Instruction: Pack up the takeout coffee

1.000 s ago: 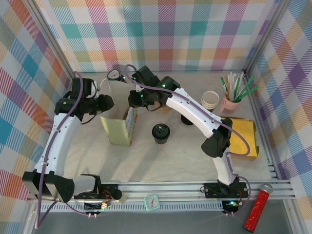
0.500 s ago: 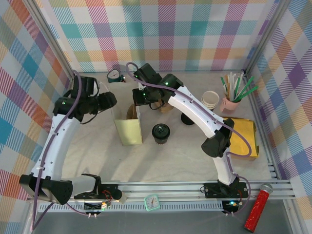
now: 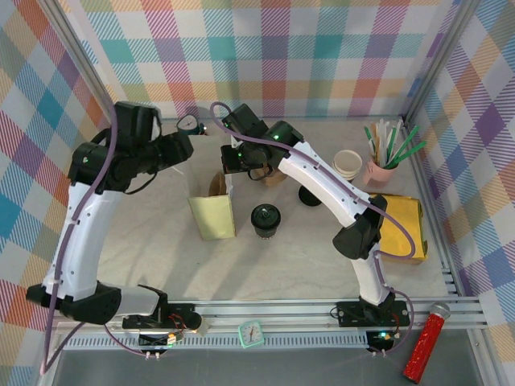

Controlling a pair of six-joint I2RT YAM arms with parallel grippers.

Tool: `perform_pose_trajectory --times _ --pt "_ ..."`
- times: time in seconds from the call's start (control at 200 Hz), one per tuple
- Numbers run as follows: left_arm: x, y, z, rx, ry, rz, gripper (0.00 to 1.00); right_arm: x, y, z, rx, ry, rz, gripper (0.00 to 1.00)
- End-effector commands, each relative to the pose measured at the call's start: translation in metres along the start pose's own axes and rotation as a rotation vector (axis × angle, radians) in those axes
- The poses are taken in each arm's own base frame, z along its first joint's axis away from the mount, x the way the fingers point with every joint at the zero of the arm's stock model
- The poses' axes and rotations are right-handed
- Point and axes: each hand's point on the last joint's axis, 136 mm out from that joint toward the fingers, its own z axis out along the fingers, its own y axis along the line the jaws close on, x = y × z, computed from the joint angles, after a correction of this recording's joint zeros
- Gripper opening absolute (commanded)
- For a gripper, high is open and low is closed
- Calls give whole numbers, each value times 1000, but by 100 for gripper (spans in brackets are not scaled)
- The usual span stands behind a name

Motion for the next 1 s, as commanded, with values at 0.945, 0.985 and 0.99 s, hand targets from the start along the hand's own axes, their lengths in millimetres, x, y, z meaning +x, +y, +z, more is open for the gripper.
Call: perform_pose_trajectory --times 0.945,0.985,0.99 --pt "29 -7 26 -140 140 98 57 2 4 -13 -27 3 8 9" --pt "29 -6 26 -142 138 100 58 2 4 -13 -26 4 6 9" --pt "28 -6 26 -143 137 99 58 2 4 -13 -26 4 5 9"
